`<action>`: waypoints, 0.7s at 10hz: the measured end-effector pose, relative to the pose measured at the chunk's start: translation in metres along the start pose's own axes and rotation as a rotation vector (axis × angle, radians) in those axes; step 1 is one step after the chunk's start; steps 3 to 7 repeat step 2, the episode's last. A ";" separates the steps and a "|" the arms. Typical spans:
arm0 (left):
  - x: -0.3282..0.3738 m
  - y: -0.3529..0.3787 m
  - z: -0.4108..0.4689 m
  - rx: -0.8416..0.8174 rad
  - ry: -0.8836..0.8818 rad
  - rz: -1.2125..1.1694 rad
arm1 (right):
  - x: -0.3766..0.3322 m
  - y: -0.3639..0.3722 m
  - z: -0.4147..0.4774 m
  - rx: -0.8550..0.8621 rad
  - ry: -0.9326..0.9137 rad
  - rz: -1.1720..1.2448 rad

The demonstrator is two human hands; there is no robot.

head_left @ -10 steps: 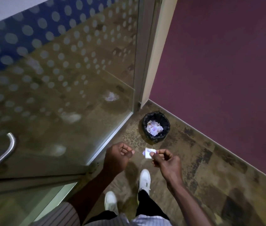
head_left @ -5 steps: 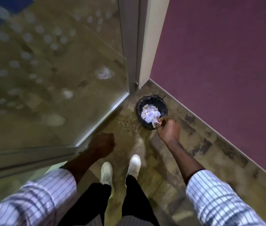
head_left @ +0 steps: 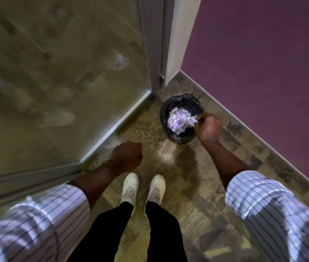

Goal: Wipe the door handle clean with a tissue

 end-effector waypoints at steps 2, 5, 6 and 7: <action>-0.014 0.008 0.035 0.017 0.003 -0.013 | 0.012 0.051 0.021 -0.021 -0.002 -0.017; -0.014 0.008 0.035 0.017 0.003 -0.013 | 0.012 0.051 0.021 -0.021 -0.002 -0.017; -0.014 0.008 0.035 0.017 0.003 -0.013 | 0.012 0.051 0.021 -0.021 -0.002 -0.017; -0.014 0.008 0.035 0.017 0.003 -0.013 | 0.012 0.051 0.021 -0.021 -0.002 -0.017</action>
Point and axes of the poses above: each hand's wrist, its own z-axis towards the middle knuckle, its own y-axis out of the palm, x = y × z, the point moved 10 cm from there along z, towards the middle knuckle, and after that the axes turned 7 degrees about -x, right-handed, at the moved point
